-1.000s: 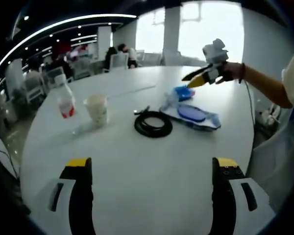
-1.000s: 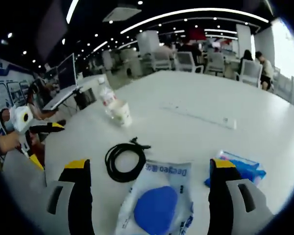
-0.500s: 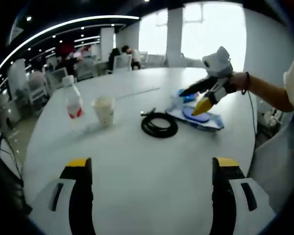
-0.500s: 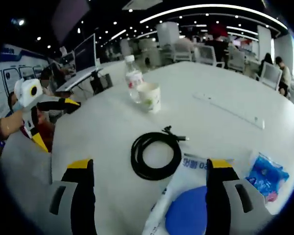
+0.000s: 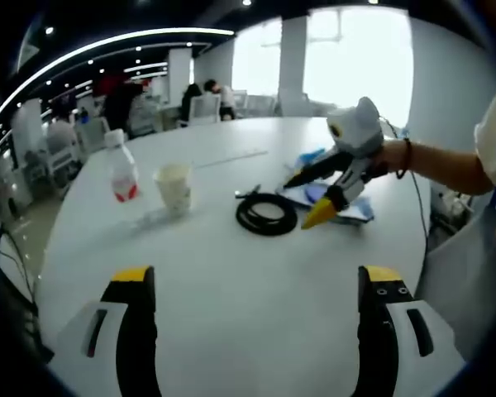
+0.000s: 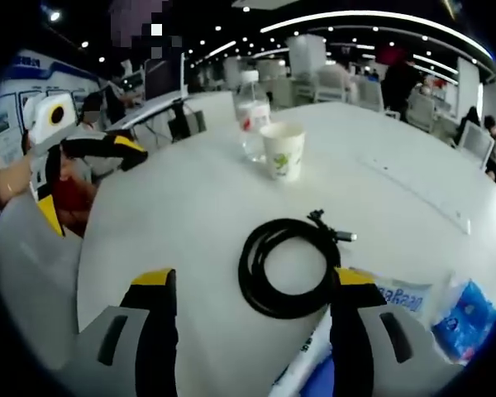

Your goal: Arrange the tabletop items into an orderly group along one side of the table until the central work area is clear of visible clutter.

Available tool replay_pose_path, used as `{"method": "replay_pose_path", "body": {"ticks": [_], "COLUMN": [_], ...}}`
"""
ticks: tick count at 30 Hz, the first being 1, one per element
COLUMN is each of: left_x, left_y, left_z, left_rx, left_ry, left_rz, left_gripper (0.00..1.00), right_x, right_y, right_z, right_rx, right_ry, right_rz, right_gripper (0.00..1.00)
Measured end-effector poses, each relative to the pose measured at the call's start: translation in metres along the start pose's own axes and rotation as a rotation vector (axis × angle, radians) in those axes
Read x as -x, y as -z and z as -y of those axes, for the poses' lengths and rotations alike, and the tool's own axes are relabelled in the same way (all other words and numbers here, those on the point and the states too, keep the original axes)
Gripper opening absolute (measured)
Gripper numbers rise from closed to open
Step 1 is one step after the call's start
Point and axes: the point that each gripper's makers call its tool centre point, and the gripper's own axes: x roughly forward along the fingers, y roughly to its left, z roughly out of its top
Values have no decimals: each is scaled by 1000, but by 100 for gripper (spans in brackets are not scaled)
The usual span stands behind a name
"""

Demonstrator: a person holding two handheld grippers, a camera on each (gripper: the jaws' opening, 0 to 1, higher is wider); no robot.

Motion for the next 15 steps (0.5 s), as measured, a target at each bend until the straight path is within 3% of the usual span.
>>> {"method": "replay_pose_path", "body": {"ticks": [15], "left_x": [3], "left_y": [-2], "left_z": [-4], "left_rx": [7], "left_ry": [-11], "left_rz": [10], "left_gripper": [99], "right_x": [-29], "right_y": [17], "right_z": [1], "right_rx": [27], "right_ry": [-21], "right_rz": [-41], "right_gripper": [46]}}
